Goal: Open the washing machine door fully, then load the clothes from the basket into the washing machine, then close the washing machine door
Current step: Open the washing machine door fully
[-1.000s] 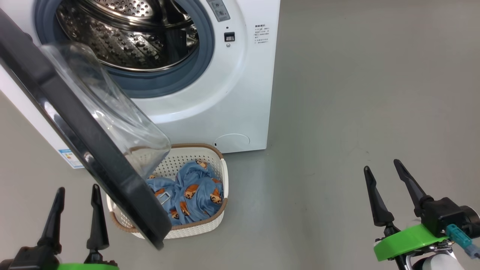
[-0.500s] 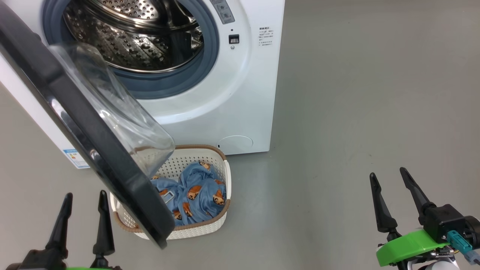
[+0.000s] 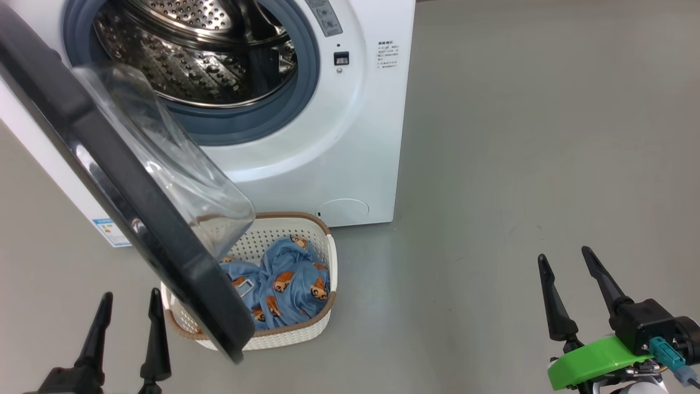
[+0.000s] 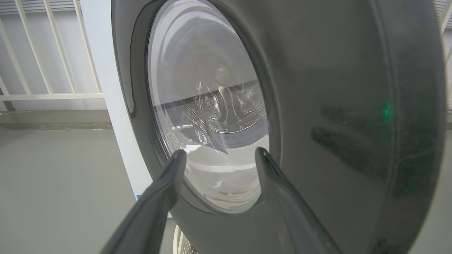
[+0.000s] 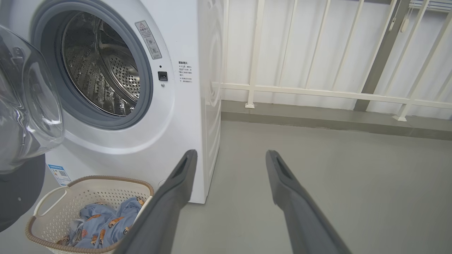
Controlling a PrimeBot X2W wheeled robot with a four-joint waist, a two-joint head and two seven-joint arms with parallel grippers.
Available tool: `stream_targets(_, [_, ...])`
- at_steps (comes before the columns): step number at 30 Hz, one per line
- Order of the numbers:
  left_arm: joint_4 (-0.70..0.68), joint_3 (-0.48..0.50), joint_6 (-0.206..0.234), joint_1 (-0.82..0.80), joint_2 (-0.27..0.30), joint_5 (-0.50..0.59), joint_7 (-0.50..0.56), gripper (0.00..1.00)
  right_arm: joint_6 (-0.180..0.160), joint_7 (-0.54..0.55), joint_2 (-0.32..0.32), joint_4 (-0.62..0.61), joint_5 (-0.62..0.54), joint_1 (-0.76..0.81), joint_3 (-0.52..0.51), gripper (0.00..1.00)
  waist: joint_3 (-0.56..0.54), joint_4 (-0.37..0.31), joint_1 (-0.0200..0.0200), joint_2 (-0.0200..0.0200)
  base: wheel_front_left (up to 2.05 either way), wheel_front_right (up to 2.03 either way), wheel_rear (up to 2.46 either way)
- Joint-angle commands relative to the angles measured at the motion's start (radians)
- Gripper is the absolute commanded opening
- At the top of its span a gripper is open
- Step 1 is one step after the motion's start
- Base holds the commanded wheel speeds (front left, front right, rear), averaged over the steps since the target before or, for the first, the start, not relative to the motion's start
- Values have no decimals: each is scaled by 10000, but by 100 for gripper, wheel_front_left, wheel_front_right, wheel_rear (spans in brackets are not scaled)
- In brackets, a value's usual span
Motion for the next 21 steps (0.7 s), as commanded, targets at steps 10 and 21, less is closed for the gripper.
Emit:
stream_targets(10, [-1904,992,-157,-614,175,-200,-80,0,62,-120,-16,-233,100,-66,218,100,117,24,0,0,0,0,0])
stream_targets(21, [-5606,313,-264,-1506,175,34,-80,0,62,-120,-15,-216,100,-101,285,100,194,51,0,0,0,0,0])
